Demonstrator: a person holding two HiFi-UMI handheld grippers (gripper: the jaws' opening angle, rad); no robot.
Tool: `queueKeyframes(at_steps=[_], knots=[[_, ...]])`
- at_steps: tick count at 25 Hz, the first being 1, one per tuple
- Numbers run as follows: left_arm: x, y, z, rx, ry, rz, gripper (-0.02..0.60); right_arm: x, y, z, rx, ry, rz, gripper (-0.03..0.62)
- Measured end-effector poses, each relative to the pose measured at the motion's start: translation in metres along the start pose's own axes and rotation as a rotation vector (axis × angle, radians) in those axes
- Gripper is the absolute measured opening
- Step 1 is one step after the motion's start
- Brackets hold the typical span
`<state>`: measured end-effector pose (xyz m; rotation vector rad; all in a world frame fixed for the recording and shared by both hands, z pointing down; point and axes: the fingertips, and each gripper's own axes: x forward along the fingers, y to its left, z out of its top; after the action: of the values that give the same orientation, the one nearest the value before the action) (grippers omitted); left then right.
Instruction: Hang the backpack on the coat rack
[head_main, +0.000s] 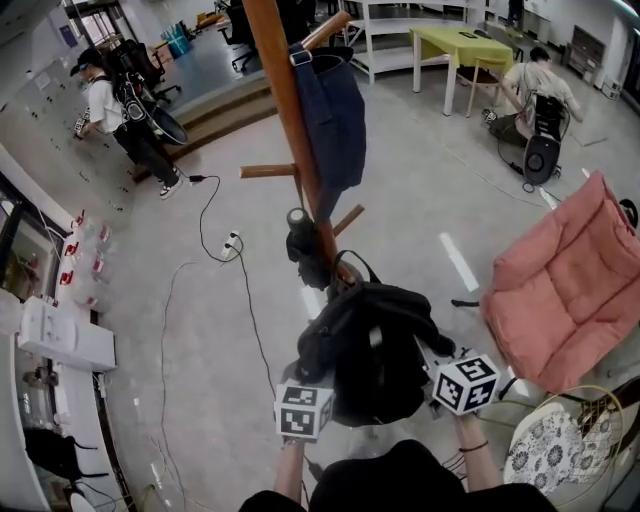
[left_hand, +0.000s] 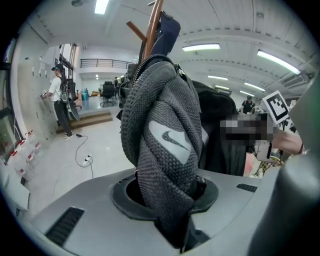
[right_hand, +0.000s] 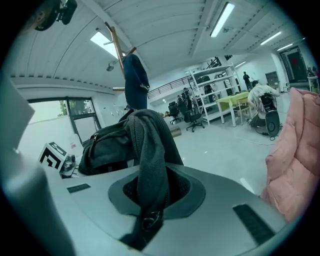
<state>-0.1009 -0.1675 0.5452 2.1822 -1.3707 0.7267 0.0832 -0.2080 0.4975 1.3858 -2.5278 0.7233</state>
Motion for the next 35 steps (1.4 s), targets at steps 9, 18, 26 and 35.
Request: queueKeyframes(at_steps=[9,18,26,35], knots=[[0.037,0.004,-0.022,-0.054,0.064,0.049,0.112,0.033,-0.029,-0.025,0.002,0.076,0.044,0.035],[0.068,0.013,-0.049,-0.088,0.109,0.051,0.112,0.062,-0.046,-0.051,-0.009,0.126,0.044,0.035],[0.101,0.02,-0.071,-0.104,0.16,0.03,0.112,0.082,-0.064,-0.082,0.026,0.161,0.002,0.035],[0.126,0.028,-0.09,-0.147,0.197,0.053,0.112,0.109,-0.08,-0.102,0.039,0.196,-0.018,0.035]])
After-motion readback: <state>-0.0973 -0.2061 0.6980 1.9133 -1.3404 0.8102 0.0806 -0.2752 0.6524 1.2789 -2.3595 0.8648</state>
